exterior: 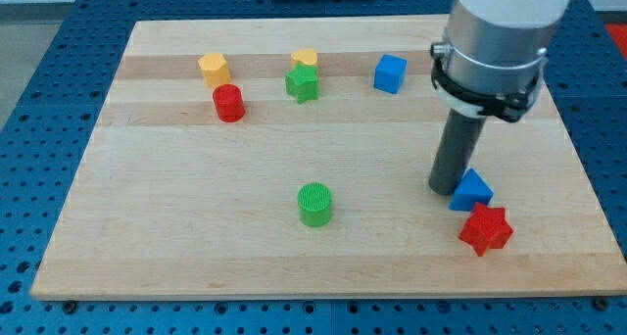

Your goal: Push the green circle into the blue triangle and red star

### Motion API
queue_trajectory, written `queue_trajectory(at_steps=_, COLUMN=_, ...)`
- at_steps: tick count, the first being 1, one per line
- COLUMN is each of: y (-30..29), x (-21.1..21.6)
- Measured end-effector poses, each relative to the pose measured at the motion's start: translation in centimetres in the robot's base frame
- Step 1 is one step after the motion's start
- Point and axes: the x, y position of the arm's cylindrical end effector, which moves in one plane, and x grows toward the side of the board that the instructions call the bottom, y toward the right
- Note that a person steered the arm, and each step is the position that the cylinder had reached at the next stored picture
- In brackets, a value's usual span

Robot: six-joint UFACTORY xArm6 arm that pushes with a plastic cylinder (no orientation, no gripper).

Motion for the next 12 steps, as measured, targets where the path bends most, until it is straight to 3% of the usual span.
queue_trajectory(at_steps=3, y=0.1, x=0.5)
queue_trajectory(at_steps=7, y=-16.5, x=-1.3)
queue_trajectory(at_steps=8, y=-18.2, x=-0.8)
queue_trajectory(at_steps=12, y=-15.4, x=2.6)
